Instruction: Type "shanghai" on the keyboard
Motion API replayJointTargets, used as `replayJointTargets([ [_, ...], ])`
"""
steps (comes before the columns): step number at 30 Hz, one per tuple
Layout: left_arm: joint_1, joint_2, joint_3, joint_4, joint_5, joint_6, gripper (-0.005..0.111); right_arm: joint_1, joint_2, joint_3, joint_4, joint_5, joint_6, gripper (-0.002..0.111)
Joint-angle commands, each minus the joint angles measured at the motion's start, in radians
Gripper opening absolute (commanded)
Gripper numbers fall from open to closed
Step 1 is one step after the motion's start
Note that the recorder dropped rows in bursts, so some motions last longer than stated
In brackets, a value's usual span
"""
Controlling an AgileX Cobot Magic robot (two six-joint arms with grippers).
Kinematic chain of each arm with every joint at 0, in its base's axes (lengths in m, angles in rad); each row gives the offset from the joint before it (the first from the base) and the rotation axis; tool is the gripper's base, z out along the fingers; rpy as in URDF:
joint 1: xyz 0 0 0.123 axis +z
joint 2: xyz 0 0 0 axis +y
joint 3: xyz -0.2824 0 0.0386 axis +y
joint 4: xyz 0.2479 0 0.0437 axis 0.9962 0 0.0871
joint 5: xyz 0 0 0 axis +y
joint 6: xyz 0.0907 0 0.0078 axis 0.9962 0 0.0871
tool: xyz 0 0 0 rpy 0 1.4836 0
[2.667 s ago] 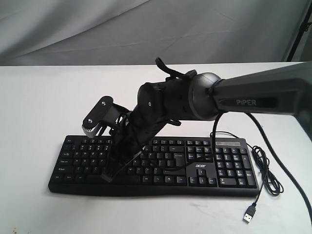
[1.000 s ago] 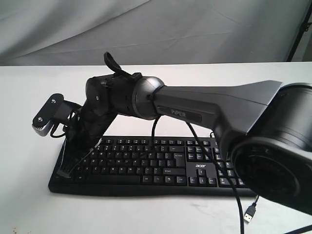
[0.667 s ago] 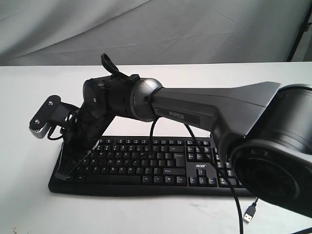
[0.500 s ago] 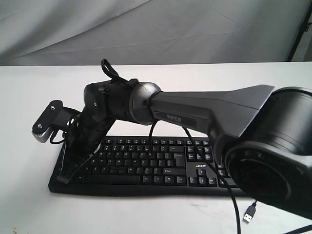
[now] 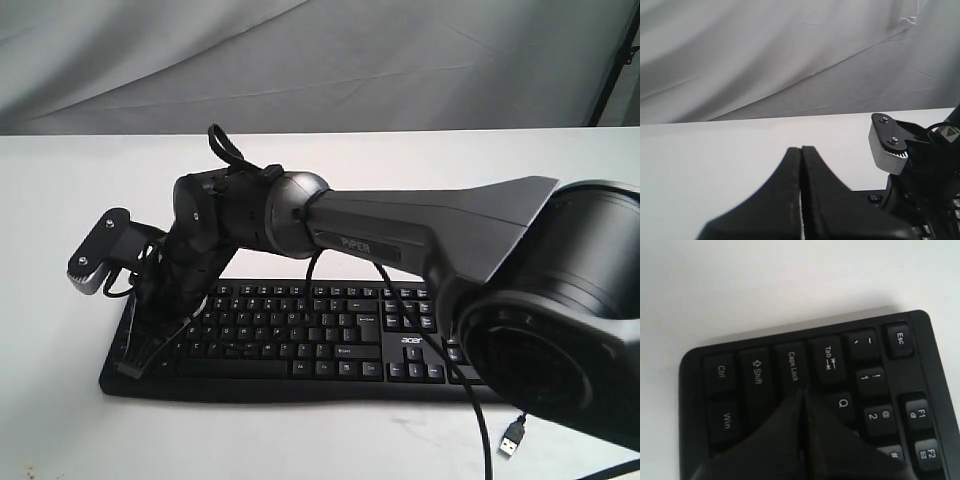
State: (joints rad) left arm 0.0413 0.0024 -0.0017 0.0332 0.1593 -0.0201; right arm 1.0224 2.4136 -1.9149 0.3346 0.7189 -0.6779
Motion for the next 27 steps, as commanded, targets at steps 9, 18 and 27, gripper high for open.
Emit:
replayJointTargets([
  [9, -0.006, -0.002, 0.002, 0.0, -0.006, -0.003, 0.0, -0.026, -0.144, 0.053, -0.107, 0.071, 0.051, 0.0],
  [18, -0.006, -0.002, 0.002, 0.0, -0.006, -0.003, 0.0, -0.126, -0.32, 0.446, -0.051, -0.146, 0.046, 0.0],
  [27, -0.006, -0.002, 0.002, 0.0, -0.006, -0.003, 0.0, -0.14, -0.346, 0.522, -0.007, -0.206, 0.028, 0.0],
])
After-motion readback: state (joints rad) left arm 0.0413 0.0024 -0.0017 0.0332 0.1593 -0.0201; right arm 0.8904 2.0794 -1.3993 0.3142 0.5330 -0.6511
